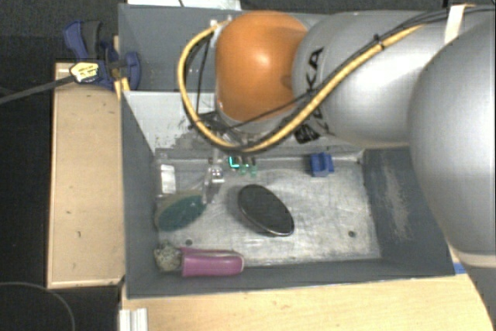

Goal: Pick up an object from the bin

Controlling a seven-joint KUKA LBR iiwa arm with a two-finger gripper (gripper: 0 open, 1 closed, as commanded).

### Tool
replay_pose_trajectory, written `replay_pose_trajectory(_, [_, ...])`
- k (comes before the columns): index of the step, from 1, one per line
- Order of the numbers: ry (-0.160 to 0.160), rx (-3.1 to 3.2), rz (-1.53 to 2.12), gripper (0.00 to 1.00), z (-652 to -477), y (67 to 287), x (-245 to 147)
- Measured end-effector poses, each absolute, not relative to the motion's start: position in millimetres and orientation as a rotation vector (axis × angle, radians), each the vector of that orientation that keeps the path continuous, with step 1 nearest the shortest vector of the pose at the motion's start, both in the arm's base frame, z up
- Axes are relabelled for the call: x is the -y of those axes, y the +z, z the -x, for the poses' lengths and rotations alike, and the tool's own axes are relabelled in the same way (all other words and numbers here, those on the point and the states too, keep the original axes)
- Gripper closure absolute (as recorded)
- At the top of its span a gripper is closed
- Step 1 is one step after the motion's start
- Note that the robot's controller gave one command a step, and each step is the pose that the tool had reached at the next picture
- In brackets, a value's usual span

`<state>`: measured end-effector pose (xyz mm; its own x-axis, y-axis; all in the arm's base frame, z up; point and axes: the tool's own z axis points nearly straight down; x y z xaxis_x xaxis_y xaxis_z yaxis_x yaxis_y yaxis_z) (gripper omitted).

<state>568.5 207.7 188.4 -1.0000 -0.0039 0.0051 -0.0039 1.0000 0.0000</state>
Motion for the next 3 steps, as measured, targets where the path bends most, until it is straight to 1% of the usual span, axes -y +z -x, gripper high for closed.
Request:
replay_pose_trajectory(1, [-0.003, 3.144, -0.022, 0.0, -541.4, 68.4, -207.9])
replay_pose_trajectory(2, [-0.006, 3.147, -0.012, 1.0, -542.8, 71.8, -208.6])
replay_pose_trajectory(3, [-0.005, 3.15, -0.105, 1.0, -536.1, 251.1, -210.4])
